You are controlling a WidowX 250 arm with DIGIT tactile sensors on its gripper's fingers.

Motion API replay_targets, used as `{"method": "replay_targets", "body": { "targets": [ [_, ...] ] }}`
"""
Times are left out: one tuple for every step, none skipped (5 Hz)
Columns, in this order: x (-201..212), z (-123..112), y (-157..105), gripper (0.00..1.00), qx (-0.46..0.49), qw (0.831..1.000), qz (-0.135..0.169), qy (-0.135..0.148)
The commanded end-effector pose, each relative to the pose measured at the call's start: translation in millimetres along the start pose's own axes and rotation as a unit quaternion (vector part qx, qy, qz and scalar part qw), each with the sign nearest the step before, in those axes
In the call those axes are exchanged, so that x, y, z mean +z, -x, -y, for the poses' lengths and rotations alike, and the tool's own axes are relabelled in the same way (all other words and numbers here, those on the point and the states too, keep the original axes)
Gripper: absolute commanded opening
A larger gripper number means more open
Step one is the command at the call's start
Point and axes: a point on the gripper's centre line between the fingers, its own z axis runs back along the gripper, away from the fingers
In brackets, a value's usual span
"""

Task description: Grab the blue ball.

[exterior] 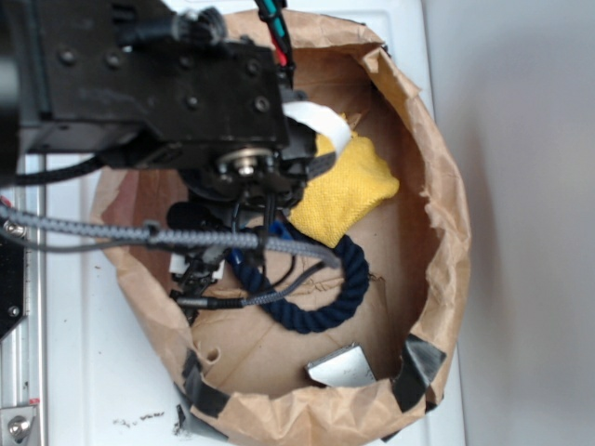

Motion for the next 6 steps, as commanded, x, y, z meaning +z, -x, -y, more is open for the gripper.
{"method": "replay_targets", "body": {
  "targets": [
    [10, 4, -7, 1.00, -0.003, 1.000, 0.010, -0.003],
    [-20, 6, -17, 1.00, -0.002, 0.999, 0.006, -0.035],
    [-41, 18, -24, 1.00, -0.021, 0.999, 0.019, -0.028],
    [-55, 24, -37, 1.00, -0.027, 0.999, 0.018, -0.043],
    [-74, 25, -42, 1.00, -0.029, 0.995, 0.017, -0.090],
    [-68, 28, -37, 0.00, -0.036, 0.994, 0.034, -0.093]
  ]
}}
